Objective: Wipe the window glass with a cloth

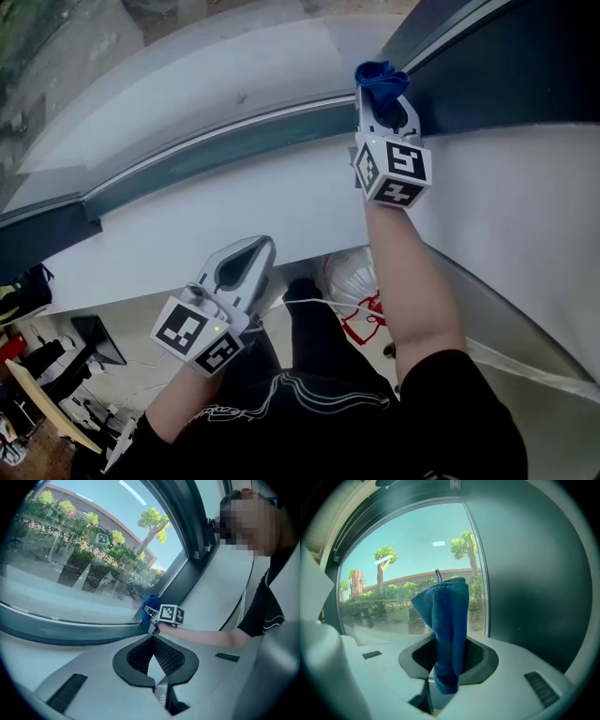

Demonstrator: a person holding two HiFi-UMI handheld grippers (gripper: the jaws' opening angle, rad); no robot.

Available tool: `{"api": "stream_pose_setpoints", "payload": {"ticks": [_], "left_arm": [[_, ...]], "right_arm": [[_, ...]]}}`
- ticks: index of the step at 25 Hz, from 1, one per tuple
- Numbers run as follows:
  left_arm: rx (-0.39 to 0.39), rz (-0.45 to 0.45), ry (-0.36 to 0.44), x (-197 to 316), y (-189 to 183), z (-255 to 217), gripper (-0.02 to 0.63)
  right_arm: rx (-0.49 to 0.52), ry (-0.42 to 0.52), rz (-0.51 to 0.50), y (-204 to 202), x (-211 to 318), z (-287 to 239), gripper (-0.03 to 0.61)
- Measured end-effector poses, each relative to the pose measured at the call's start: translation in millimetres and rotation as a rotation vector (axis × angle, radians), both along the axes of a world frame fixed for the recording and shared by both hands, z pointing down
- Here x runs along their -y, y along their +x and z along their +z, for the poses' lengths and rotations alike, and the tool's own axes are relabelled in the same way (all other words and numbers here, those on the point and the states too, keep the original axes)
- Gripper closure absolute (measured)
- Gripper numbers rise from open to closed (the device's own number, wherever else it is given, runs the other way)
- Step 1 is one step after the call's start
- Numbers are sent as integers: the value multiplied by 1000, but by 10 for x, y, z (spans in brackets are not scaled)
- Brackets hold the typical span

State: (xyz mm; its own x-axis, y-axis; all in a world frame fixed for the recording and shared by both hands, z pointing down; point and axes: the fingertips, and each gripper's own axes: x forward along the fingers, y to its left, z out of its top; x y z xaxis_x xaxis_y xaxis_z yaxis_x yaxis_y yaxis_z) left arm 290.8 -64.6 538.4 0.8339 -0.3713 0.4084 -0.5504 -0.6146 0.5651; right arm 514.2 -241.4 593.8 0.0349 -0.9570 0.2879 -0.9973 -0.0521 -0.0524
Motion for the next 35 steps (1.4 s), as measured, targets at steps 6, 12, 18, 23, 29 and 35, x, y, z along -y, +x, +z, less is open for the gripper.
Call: {"api": "stream_pose_setpoints", "payload": {"ticks": [6, 12, 18, 23, 29, 35], "left_arm": [[5, 2, -2, -9, -39, 23, 609], [-9, -8, 18, -36, -202, -125, 609], [-23, -24, 55, -104, -573, -451, 609], [-22, 12, 146, -179, -1225, -1082, 609], [-40, 73, 310, -257, -1961, -2424, 609], [-58, 110, 492, -456, -2605, -3701, 609]], "right_arm": [[-26, -13, 15, 69, 9, 38, 485], [-17, -32, 37, -27, -104, -68, 486], [25, -27, -8, -537, -524, -555, 486], [53, 5, -189, -1529, -1059, -1400, 486], [175, 29, -467, -2798, -1767, -2761, 485], [234, 43, -859, -3991, -2280, -4020, 485]]}}
